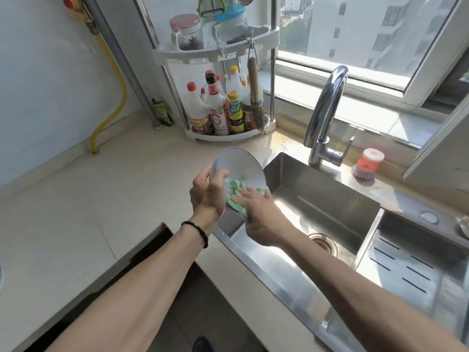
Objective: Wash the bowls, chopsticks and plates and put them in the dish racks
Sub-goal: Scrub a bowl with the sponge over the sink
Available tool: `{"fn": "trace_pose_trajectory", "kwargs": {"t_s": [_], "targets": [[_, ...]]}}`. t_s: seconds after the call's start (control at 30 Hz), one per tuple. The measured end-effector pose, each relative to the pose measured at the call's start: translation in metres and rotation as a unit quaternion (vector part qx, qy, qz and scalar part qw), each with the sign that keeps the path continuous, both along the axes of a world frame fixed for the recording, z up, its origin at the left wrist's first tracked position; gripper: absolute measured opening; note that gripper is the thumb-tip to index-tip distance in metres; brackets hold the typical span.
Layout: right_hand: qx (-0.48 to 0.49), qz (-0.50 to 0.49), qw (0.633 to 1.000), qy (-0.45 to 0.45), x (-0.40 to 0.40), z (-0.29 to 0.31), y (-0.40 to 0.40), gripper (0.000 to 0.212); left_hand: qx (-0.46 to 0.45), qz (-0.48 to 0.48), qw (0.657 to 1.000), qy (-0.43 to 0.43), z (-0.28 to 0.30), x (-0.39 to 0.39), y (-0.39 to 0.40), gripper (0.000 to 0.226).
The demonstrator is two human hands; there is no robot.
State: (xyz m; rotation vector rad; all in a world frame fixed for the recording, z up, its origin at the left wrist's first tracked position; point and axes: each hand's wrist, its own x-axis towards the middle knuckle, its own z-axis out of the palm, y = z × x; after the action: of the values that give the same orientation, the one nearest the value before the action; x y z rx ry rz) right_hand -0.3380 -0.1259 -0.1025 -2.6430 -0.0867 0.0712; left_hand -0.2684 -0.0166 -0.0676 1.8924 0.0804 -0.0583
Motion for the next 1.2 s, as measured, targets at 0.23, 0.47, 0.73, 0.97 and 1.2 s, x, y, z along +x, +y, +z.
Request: {"fn": "trace_pose_trajectory", "kwargs": {"t_s": [0.23, 0.47, 0.73, 0.97, 1.2], "targets": [[-0.069, 0.021, 0.997, -0.013, -0.004, -0.021, -0.024, 0.079, 0.061, -0.082, 0.995, -0.006, 0.004, 0.008, 0.0, 0.027], [0.017, 0.035, 0.999, 0.015, -0.013, -0.004, -0.014, 0.076, 0.077, -0.181, 0.973, 0.118, 0.031, 0.023, 0.002, 0.042], [-0.07, -0.046, 0.99, -0.116, -0.003, -0.004, -0.01, 0.019, -0.068, -0.146, 0.974, 0.162, 0.002, 0.006, 0.007, 0.042], [-0.044, 0.054, 0.995, -0.066, -0.01, 0.0, -0.013, 0.065, -0.05, -0.054, 0.996, 0.047, -0.001, 0.008, 0.006, 0.02], [0.091, 0.028, 0.995, 0.018, -0.003, 0.009, 0.003, 0.075, -0.024, -0.04, 0.999, 0.001, 0.011, 0.011, 0.0, 0.019]]}}
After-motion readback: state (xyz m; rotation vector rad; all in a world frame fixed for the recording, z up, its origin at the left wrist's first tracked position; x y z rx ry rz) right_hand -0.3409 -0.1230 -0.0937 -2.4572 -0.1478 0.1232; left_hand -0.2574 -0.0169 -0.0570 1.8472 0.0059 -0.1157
